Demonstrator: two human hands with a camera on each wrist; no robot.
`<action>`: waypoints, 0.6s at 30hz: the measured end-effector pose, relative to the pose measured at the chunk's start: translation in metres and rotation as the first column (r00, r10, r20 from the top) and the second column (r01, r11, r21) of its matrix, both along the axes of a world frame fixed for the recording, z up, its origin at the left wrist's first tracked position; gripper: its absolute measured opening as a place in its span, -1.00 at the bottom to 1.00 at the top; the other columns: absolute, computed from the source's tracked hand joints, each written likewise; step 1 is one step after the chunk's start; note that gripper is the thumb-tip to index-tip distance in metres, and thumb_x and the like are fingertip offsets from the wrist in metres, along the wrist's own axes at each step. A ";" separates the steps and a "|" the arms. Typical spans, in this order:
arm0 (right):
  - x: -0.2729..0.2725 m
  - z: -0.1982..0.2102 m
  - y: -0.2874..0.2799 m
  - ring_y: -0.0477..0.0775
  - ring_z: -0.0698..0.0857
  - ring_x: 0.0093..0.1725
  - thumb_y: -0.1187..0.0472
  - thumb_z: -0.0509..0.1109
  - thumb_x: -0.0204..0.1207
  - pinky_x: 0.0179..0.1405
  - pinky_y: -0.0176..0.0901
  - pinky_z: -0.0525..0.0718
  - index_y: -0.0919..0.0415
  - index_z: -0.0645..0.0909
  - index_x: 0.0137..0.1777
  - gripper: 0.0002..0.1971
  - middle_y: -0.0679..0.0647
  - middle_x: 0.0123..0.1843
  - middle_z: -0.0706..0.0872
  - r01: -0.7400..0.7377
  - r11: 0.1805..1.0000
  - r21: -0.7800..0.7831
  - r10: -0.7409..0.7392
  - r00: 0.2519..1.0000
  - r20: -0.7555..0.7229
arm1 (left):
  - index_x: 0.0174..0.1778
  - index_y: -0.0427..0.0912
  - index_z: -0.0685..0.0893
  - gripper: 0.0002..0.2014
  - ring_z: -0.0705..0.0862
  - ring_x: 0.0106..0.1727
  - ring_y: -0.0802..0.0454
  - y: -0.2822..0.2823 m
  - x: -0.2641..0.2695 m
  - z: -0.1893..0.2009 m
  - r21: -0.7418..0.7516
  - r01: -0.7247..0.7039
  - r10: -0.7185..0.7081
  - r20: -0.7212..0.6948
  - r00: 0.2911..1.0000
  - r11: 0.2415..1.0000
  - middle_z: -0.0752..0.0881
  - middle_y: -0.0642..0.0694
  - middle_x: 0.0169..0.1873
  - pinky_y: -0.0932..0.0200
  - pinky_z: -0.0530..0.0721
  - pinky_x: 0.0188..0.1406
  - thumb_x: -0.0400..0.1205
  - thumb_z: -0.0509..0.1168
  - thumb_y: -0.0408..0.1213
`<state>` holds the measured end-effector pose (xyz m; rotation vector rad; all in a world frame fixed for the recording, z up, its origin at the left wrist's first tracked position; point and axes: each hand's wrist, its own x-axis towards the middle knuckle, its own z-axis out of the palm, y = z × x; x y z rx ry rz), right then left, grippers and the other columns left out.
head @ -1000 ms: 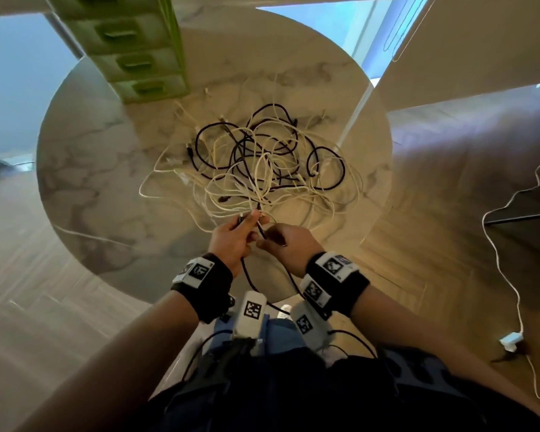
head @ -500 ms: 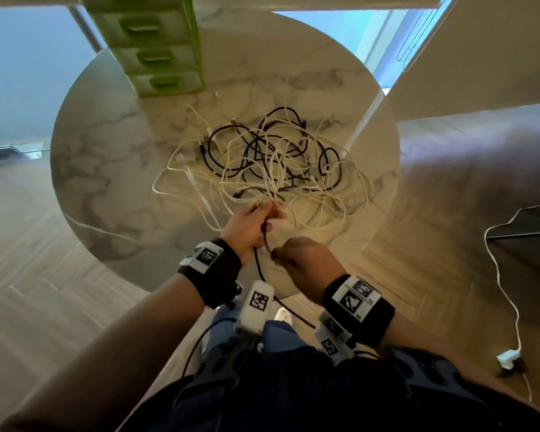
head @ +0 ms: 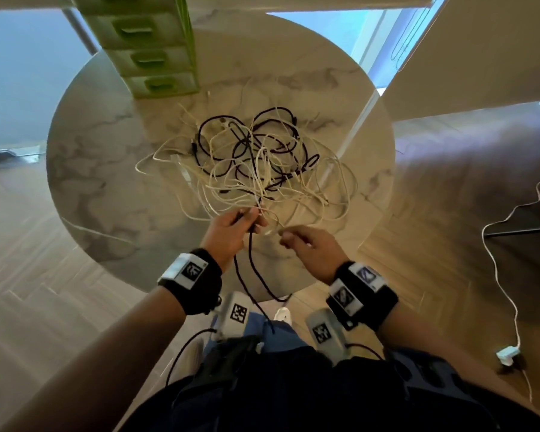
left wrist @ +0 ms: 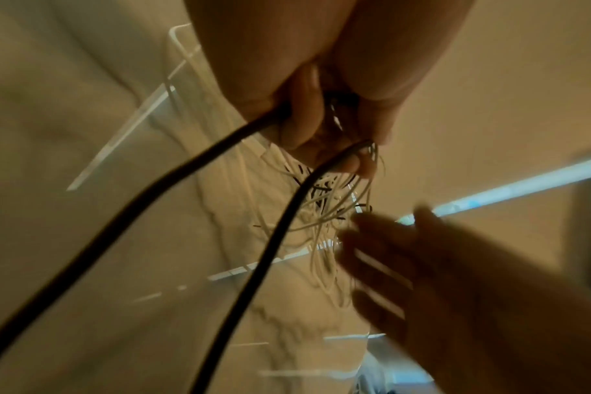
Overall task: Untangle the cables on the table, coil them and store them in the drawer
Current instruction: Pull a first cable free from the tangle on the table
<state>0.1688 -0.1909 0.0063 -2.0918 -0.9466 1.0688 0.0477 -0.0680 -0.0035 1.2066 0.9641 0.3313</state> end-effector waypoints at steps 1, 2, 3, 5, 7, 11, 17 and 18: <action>-0.001 0.001 0.013 -0.02 0.69 0.01 0.02 0.20 0.63 0.03 -0.17 0.59 0.14 0.69 0.10 -0.70 -0.02 -0.02 0.76 0.026 1.000 -0.002 -0.026 0.998 -0.059 | -0.21 -0.12 0.67 -0.80 0.55 -0.49 0.39 -0.006 -0.001 -0.001 0.065 0.004 -0.003 -0.017 1.000 0.998 0.68 0.11 -0.42 0.54 0.42 -0.54 0.70 0.21 -0.31; -0.003 0.002 0.025 0.03 0.72 -0.01 -0.02 0.17 0.63 0.03 -0.09 0.61 0.18 0.70 0.05 -0.65 0.05 -0.05 0.79 0.045 0.999 -0.009 -0.046 0.994 -0.101 | -0.24 -0.09 0.68 -0.80 0.56 -0.49 0.40 -0.011 -0.001 -0.001 0.124 0.008 -0.005 -0.028 1.000 0.992 0.68 0.16 -0.46 0.55 0.47 -0.47 0.68 0.24 -0.31; -0.006 0.002 0.034 0.06 0.73 -0.04 -0.05 0.16 0.64 0.02 -0.05 0.62 0.23 0.71 0.01 -0.60 0.10 -0.08 0.79 0.061 0.998 -0.020 -0.063 0.991 -0.121 | -0.23 -0.08 0.70 -0.82 0.60 -0.45 0.42 -0.015 -0.002 -0.001 0.167 0.011 -0.006 -0.033 0.999 0.986 0.70 0.17 -0.45 0.54 0.52 -0.38 0.67 0.27 -0.31; -0.009 0.001 0.044 0.06 0.71 -0.12 -0.04 0.17 0.63 -0.09 -0.12 0.61 0.29 0.73 -0.03 -0.58 0.12 -0.16 0.77 0.103 0.995 -0.010 -0.103 0.981 -0.165 | -0.16 -0.11 0.75 -0.87 0.67 -0.32 0.42 -0.014 -0.005 -0.003 0.217 0.021 -0.015 -0.031 0.999 0.976 0.76 0.07 -0.31 0.53 0.57 -0.21 0.65 0.30 -0.30; -0.011 0.000 0.047 0.02 0.67 -0.16 -0.01 0.24 0.61 -0.15 -0.20 0.57 0.31 0.73 -0.06 -0.62 0.13 -0.19 0.73 0.181 0.983 0.000 -0.175 0.948 -0.267 | -0.13 -0.12 0.77 -0.91 0.68 -0.30 0.34 -0.009 -0.009 -0.004 0.272 0.061 -0.050 -0.044 0.998 0.960 0.77 -0.01 -0.27 0.47 0.59 -0.18 0.62 0.34 -0.30; -0.016 -0.001 0.039 -0.09 0.68 -0.18 0.11 0.37 0.54 -0.14 -0.26 0.57 0.07 0.68 -0.17 -0.89 0.00 -0.24 0.71 0.239 0.971 -0.020 -0.217 0.839 -0.499 | -0.43 0.02 0.72 -0.78 0.54 -0.45 0.18 -0.008 -0.016 -0.012 0.435 0.150 -0.107 -0.123 0.987 0.888 0.64 0.07 -0.53 0.22 0.54 -0.36 0.52 0.46 -0.31; -0.008 -0.004 0.036 0.05 0.60 -0.21 0.32 0.28 0.59 -0.14 -0.06 0.67 0.15 0.70 -0.03 -0.84 0.11 -0.17 0.68 0.362 0.932 0.002 -0.328 0.846 -0.421 | -0.10 -0.11 0.78 -0.87 0.62 -0.26 0.28 -0.030 -0.019 -0.014 0.476 0.199 -0.142 -0.153 0.978 0.856 0.74 0.05 -0.25 0.29 0.57 -0.18 0.64 0.32 -0.23; -0.006 -0.004 0.035 0.02 0.60 -0.27 0.35 0.25 0.60 -0.13 -0.04 0.69 0.20 0.69 0.03 -0.82 0.14 -0.15 0.66 0.367 0.930 0.011 -0.336 0.862 -0.378 | -0.16 -0.05 0.75 -0.82 0.57 -0.36 0.32 -0.034 -0.019 -0.014 0.446 0.194 -0.123 -0.183 0.975 0.874 0.69 0.10 -0.34 0.32 0.51 -0.27 0.68 0.25 -0.20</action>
